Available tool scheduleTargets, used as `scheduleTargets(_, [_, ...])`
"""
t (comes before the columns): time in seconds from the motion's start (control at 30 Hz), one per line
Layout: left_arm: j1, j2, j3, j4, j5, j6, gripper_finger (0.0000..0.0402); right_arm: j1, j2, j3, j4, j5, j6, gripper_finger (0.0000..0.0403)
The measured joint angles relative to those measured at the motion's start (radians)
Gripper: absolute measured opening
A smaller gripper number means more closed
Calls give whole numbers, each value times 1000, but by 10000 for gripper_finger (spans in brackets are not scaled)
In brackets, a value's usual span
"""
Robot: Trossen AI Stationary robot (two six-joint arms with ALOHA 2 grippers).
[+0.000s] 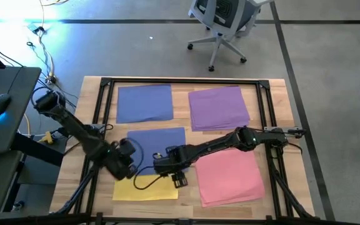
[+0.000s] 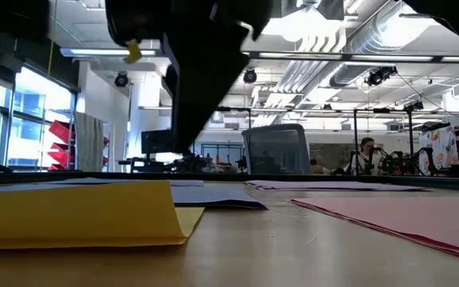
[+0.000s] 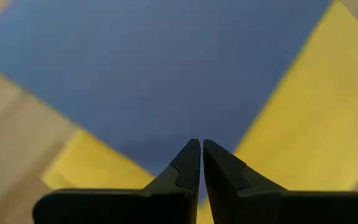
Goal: Organize paper
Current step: Stack the blue paper on the top left blue paper
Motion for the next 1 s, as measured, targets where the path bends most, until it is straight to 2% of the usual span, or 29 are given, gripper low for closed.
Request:
scheduleTargets(0.1, [99, 0, 0, 0, 51, 132, 0, 8, -12, -68, 36, -29, 13, 206])
scheduleTargets(0.2, [167, 0, 0, -2, 98, 199, 0, 22, -63, -164, 81, -39, 18, 190])
scheduleTargets(0.33, [220, 0, 0, -2, 112, 233, 0, 37, -226, -373, 224, -2, 50, 170])
scheduleTargets(0.53, [267, -1, 0, 0, 151, 304, 0, 30, -523, -800, 492, 140, 358, 151])
scheduleTargets(0.67, [272, -1, 0, 25, 173, 449, 0, 9, -670, -1002, 691, 164, 651, 151])
scheduleTargets(0.73, [272, -1, -1, 30, 184, 512, 0, 2, -706, -1077, 802, 165, 736, 154])
scheduleTargets(0.87, [275, 0, -64, 112, 152, 522, 0, 3, -722, -1166, 971, 163, 728, 172])
scheduleTargets(1.0, [307, 0, -160, 292, 181, 470, 0, 27, -700, -1229, 1120, 160, 529, 203])
